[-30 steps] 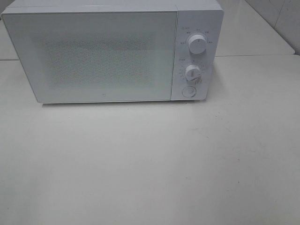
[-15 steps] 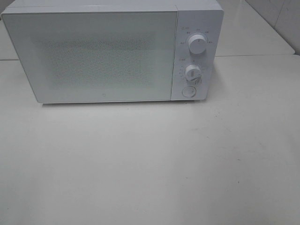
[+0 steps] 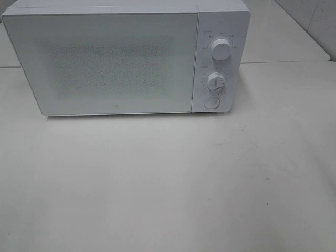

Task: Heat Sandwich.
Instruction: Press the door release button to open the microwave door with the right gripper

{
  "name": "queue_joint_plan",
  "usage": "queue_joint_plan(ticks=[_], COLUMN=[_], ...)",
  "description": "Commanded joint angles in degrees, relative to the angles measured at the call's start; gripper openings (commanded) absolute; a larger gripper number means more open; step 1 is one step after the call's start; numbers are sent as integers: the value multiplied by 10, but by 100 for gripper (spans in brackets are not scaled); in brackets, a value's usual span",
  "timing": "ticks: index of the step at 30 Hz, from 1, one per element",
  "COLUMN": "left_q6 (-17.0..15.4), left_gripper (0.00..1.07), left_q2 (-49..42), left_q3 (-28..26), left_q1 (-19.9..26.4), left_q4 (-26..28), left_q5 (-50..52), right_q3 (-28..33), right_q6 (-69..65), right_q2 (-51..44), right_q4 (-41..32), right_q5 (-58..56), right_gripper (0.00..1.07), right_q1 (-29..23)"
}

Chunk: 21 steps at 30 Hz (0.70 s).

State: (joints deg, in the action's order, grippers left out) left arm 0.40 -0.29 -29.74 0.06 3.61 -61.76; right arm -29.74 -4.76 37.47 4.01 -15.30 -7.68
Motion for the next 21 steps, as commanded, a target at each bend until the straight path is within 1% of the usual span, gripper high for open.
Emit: queue_joint_plan(ticks=[1,8,10,13,15,17,18,19,21], left_q6=[-4,-4,-4,-4,-4,-4,-4,-4,-4], left_gripper=[99,99,99,99,99,99,99,99,99], left_q2=[-3,-3,-3,-3,-3,-3,-3,-3,-3], left_q3=[2,2,2,2,2,2,2,2,2], left_q1=[1,1,1,1,1,1,1,1,1], left_q4=[1,1,1,1,1,1,1,1,1], left_q5=[2,2,2,2,2,2,2,2,2], right_q3=[-2,-2,-2,-2,-2,-1,-1,9,21], right_q6=[-2,-2,-2,-2,-2,-2,-2,3,9], right_q2=[32,93,127,149,187,211,211,235,261], right_q4=[-1,-1,1,2,2,2,2,2,0], right_q5=[46,117,164,195,241,275,275,320,366], right_gripper=[74,74,74,74,74,74,74,74,74], right_q1=[1,1,1,1,1,1,1,1,1])
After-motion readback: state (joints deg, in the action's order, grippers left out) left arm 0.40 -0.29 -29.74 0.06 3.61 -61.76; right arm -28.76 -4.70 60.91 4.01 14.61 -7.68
